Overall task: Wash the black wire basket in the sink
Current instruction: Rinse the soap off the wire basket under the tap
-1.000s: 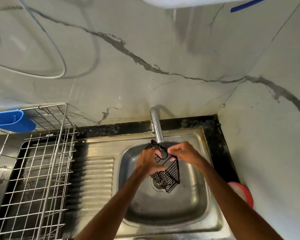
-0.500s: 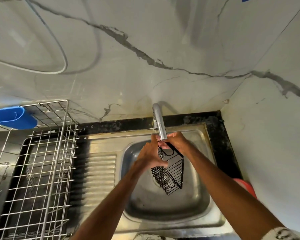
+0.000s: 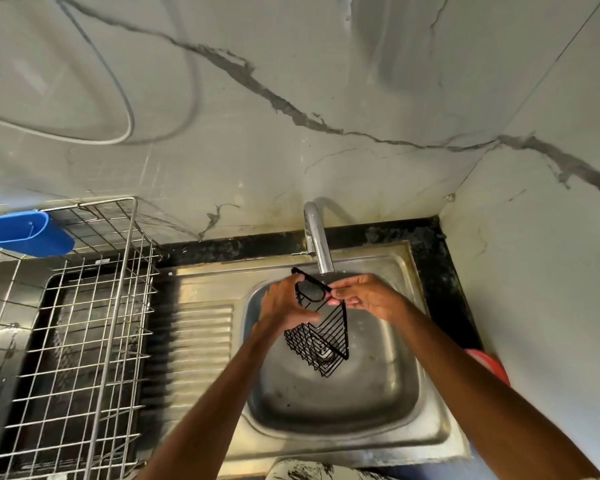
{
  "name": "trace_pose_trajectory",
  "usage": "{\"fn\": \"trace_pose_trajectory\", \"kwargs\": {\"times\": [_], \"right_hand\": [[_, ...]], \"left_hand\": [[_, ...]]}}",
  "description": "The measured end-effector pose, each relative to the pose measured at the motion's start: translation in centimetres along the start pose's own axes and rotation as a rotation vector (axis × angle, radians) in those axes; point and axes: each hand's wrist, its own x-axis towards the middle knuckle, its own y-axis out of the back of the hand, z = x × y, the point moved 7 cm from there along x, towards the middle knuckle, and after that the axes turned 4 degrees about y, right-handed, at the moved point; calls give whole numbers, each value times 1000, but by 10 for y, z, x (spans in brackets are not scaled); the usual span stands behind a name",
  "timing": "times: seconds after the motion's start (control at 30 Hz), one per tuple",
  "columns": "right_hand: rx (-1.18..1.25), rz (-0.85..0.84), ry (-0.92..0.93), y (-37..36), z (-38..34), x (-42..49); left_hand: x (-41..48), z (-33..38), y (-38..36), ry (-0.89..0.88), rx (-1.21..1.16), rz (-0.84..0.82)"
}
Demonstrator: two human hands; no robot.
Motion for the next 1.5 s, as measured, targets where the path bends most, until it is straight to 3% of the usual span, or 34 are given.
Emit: {"fn": "trace_pose_trajectory", "kwargs": {"times": [0.23,0.33,0.47,0.57,0.63,0.73,0.83,0.9,1.07,1.3,1.37,1.5], "right_hand": [[-56,129,251,-28,-32,28],[-56,136,308,-26,-18,25],[-162,273,291,-14,3,17],[-404,370,361,-28,-16,11],[-451,322,413,-55,-33,1],[-544,99,434,-98,-29,-17],[-692,117,576,-100,-17,-32],[-696,155,551,-84,2,-32],[-692,168,288,-53,39,-18],[-695,45,494,-102,-8,-24],[-706,63,462,-89,2,-17],[-632,157,234,-48,36,-5]], "left_hand": [[-7,-21,23,166,-119,198],[-7,-27,28,213,-175,203],[-8,-38,26,288,-238,191],[-12,-40,15,321,-250,161],[-12,-38,8,325,-265,145],[-9,-38,5,337,-278,133],[-11,-39,7,363,-278,118],[-14,-38,9,348,-295,126],[-17,-40,10,343,-289,149],[-15,-55,3,363,-285,117],[-18,-55,7,389,-294,120],[-20,-51,13,388,-270,125]]}}
